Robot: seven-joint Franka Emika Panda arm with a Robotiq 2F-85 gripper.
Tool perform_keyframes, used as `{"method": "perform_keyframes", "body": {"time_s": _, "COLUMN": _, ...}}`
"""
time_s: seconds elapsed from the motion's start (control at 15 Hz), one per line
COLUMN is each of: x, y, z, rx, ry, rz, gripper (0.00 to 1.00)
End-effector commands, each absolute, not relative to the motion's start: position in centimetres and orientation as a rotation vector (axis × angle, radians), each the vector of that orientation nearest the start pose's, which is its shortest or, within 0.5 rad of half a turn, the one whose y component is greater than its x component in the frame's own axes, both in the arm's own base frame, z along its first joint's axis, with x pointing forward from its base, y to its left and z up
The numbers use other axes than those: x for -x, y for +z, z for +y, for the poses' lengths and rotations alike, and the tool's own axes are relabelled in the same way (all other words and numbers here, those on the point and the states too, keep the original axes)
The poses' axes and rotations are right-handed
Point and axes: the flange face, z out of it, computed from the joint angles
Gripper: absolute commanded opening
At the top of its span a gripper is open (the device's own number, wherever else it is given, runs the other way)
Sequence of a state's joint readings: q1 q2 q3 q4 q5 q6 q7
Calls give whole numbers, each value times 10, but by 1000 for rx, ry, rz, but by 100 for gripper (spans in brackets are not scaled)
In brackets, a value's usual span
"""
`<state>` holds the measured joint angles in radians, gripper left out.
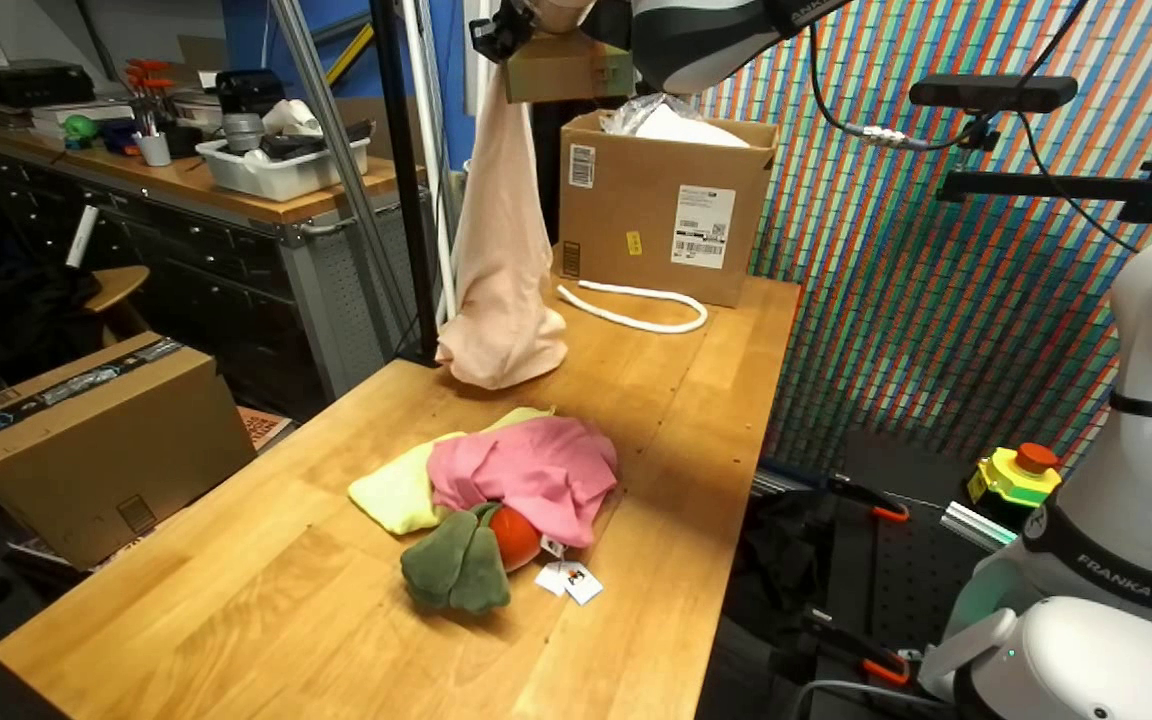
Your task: Separate the objects on the heap
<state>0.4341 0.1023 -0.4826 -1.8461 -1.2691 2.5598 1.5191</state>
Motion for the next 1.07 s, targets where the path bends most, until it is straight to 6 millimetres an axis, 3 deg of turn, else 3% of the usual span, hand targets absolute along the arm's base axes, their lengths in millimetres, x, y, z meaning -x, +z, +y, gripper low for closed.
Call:
{"method": "perform_keyframes", "body": {"time_s": 0.0, "x": -621, "y": 551, "z": -25, "rx": 2837, "ry": -1864, "rz": 1091, "gripper": 3}}
{"method": "perform_keyframes", "body": {"time_s": 0.33, "x": -618, "y": 543, "z": -41, "rx": 2862, "ry": -1811, "rz": 1123, "gripper": 3}}
{"method": "perform_keyframes", "body": {"time_s": 0.73, "x": -621, "y": 503, "z": -28, "rx": 2904, "ry": -1632, "rz": 1009, "gripper": 3}}
{"method": "perform_keyframes", "body": {"time_s": 1.0, "x": -625, "y": 474, "z": -30, "rx": 2941, "ry": -1479, "rz": 988, "gripper": 3}}
